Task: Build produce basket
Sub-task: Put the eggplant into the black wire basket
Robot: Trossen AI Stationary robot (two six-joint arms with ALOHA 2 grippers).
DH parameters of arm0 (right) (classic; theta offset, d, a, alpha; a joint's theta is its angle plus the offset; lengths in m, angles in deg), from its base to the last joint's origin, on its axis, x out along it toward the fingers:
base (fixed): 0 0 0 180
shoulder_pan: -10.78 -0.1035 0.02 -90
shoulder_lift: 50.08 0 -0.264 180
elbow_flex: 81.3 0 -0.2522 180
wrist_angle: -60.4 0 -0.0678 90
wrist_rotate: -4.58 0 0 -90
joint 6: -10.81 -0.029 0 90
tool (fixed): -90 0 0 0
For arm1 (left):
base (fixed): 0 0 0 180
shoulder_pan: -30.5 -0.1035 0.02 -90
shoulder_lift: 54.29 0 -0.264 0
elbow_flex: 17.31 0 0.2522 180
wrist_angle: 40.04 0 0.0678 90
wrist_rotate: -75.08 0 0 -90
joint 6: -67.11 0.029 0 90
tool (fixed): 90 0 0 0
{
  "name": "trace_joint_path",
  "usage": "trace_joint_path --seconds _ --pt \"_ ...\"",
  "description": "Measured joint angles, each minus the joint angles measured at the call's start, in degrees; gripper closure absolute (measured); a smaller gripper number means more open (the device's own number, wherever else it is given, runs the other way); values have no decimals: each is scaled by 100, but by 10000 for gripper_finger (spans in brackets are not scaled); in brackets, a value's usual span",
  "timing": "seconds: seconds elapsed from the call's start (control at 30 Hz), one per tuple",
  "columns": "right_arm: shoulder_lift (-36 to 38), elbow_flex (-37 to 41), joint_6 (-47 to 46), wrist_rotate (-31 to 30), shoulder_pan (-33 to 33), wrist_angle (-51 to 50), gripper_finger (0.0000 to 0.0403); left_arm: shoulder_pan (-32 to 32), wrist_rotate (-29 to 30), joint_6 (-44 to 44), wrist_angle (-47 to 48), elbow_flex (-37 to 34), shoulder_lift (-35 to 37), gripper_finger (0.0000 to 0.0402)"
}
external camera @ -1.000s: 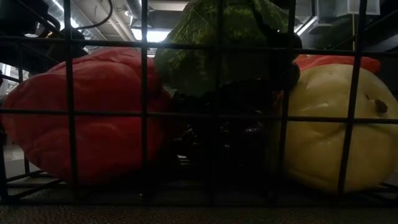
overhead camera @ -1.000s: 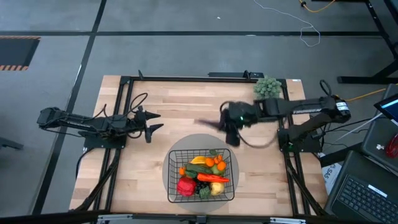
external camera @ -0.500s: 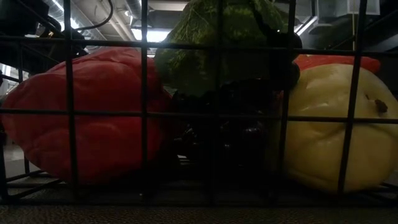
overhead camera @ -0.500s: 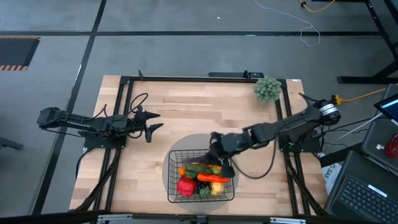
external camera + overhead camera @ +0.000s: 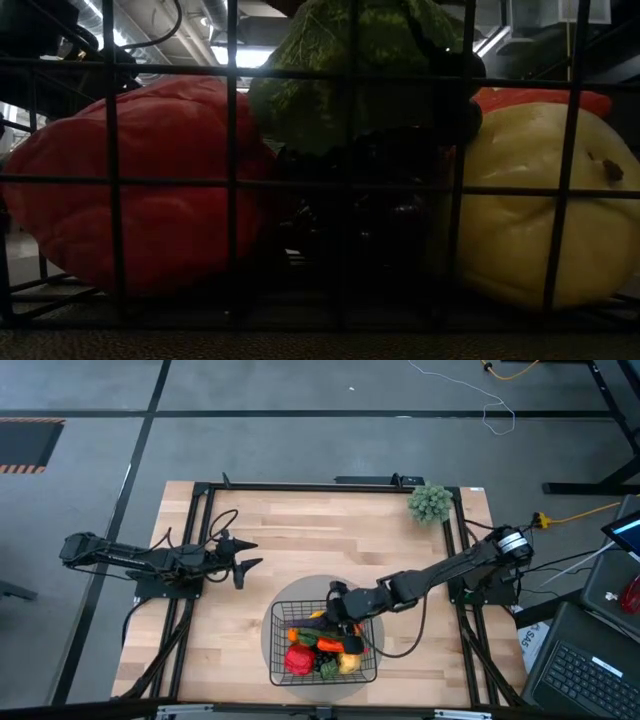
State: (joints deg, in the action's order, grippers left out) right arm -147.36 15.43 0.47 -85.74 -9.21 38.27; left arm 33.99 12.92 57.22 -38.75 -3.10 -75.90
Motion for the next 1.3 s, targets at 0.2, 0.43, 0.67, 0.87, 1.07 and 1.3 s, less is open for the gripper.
trace_joint_path --seconds 0.2,0.43,0.67,0.87,1.07,1.3 --pt "-274 -2 -5 -1307 -117 1067 296 0 0 0 -2 0 -2 172" --pt "-366 -4 629 -2542 -317 1505 296 0 -2 0 0 0 -2 172" --pt "-366 -4 2806 -1077 -393 1031 296 0 -2 0 -2 0 -2 172" --pt "-366 -6 3546 -380 -394 994 297 0 -2 -2 -2 0 -2 172" --pt "-366 -7 3883 -791 -399 859 297 0 -2 0 -2 0 -2 172" --pt "-338 -7 1986 -1526 -369 689 297 0 -2 -2 -2 0 -2 172"
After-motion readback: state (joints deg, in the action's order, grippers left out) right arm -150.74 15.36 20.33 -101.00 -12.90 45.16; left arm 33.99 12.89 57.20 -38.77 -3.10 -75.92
